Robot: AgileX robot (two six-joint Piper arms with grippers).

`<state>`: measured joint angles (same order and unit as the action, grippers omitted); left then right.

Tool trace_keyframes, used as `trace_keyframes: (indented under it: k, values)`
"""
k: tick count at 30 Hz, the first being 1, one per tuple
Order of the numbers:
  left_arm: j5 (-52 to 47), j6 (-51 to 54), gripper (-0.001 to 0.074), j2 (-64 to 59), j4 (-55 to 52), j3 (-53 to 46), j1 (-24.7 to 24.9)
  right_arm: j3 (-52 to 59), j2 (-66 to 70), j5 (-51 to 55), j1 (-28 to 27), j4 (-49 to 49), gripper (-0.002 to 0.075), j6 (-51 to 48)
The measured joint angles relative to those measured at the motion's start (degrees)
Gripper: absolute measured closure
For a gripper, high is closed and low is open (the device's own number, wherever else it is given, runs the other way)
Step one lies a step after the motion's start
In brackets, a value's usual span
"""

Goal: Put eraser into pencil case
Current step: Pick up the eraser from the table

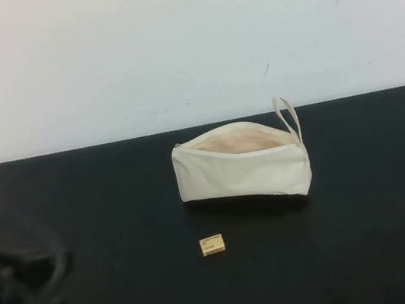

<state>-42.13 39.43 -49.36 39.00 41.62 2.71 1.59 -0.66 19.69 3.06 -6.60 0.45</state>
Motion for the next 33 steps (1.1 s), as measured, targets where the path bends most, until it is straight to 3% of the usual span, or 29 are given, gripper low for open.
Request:
trace_keyframes:
  k: [5, 12, 19, 22, 27, 33]
  values:
    - [0.1, 6.9, 0.0736, -14.6, 6.4, 4.6, 2.7, 0.0, 0.0, 0.0, 0.0, 0.0, 0.0727, 0.0]
    - [4.8, 7.0, 0.0736, -29.8, -6.0, 13.9, 13.0, 0.0, 0.0, 0.0, 0.0, 0.0, 0.0727, 0.0]
    - [10.4, 4.0, 0.0717, -41.8, -13.5, 18.3, 18.7, 0.0, 0.0, 0.0, 0.0, 0.0, 0.0727, 0.0]
    - [10.4, 4.0, 0.0633, -46.5, -16.2, 20.7, 20.8, 0.0, 0.0, 0.0, 0.0, 0.0, 0.0727, 0.0]
    - [10.4, 4.0, 0.0406, -53.1, -19.7, 25.6, 24.4, 0.0, 0.0, 0.0, 0.0, 0.0, 0.0727, 0.0]
    - [12.1, 3.2, 0.0349, -58.7, -21.2, 28.4, 25.6, 0.0, 0.0, 0.0, 0.0, 0.0, 0.0727, 0.0]
